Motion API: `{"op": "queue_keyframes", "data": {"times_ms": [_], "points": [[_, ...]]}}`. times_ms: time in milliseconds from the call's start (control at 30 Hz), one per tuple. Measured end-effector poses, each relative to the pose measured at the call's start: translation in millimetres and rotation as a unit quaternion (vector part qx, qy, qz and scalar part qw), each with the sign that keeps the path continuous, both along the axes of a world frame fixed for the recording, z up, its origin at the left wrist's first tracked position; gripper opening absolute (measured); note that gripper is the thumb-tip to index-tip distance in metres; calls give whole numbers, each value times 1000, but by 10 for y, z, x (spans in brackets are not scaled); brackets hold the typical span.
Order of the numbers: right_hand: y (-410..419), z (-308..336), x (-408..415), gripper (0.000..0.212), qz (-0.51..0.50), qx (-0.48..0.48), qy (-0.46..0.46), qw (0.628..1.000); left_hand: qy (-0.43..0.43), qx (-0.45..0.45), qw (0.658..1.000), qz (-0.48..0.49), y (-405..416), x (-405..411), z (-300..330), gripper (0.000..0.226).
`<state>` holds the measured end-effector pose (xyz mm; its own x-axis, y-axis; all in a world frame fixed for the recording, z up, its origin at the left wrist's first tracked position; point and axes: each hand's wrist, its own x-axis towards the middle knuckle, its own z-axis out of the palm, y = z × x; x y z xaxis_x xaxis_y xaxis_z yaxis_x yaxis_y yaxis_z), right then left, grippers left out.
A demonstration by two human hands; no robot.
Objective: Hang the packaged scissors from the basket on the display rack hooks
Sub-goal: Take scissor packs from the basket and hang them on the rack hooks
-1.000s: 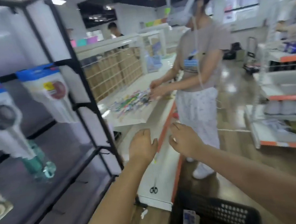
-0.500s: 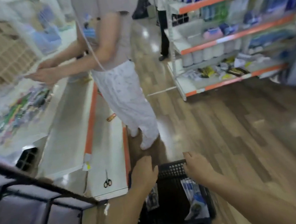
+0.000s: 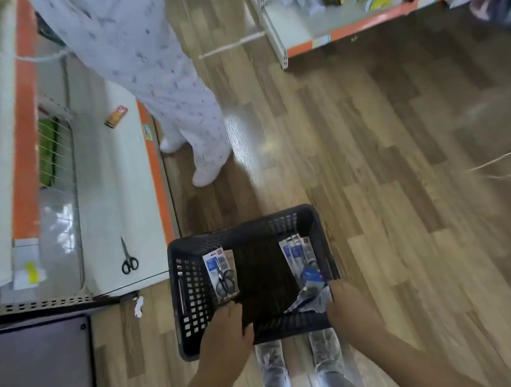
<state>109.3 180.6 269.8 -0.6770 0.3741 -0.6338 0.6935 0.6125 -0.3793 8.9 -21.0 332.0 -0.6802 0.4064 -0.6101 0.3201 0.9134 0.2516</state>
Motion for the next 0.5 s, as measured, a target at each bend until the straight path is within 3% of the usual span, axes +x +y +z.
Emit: {"op": "queue_keyframes", "data": {"times_ms": [167, 333, 500], "points": [[-144, -889, -175, 28, -33, -54, -32, 998, -59, -47, 997, -4, -170, -116, -925, 42], [-168, -1798, -510, 24, -32, -38, 2, 999, -80, -54, 995, -15, -70, -311, -2000, 49], [-97, -2881, -792, 41, -98, -28, 12, 995, -98, 7, 995, 19, 253, -452, -3210, 46]]}}
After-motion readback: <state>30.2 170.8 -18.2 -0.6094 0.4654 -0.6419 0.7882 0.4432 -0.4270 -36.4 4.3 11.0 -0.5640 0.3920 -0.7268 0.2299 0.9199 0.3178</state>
